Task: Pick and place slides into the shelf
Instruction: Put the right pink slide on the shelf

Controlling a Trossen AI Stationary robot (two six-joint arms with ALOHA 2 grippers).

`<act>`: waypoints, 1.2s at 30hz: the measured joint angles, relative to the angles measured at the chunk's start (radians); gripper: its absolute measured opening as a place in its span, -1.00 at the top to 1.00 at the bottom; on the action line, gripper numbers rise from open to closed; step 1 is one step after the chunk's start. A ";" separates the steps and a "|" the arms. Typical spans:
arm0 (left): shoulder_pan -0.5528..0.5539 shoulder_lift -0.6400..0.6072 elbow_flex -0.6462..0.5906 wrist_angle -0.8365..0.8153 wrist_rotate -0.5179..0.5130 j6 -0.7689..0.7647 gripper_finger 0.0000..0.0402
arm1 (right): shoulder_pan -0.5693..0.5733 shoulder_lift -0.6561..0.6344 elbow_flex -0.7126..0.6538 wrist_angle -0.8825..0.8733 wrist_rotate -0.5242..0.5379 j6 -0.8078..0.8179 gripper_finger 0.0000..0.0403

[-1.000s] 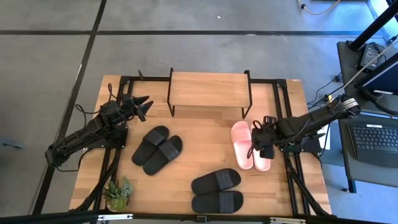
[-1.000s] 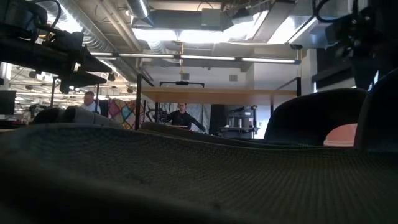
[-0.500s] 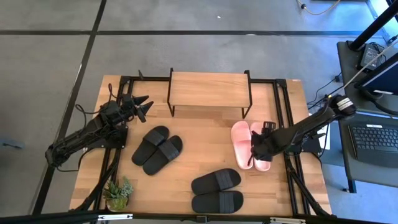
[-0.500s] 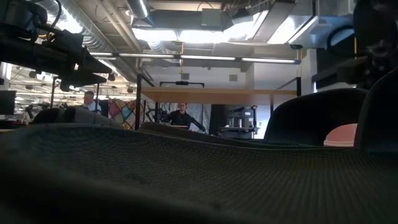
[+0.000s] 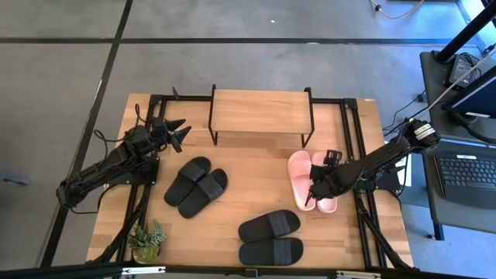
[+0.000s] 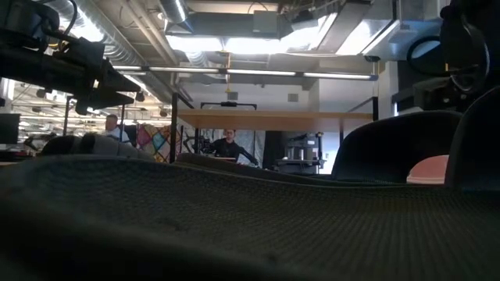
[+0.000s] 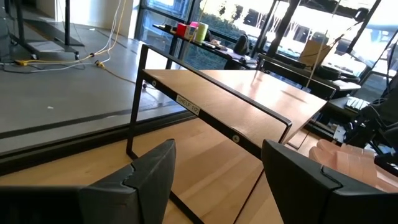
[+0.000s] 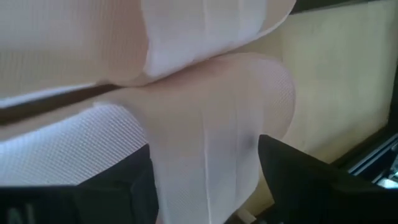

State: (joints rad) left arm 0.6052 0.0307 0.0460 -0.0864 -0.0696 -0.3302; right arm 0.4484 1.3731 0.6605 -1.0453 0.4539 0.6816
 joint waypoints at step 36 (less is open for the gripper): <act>0.000 0.000 0.000 0.000 0.000 0.000 -0.14 | 0.000 -0.001 0.029 -0.058 -0.192 0.071 0.91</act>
State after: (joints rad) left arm 0.6052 0.0307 0.0463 -0.0865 -0.0696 -0.3298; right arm 0.4480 1.3720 0.6893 -1.1034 0.2615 0.7523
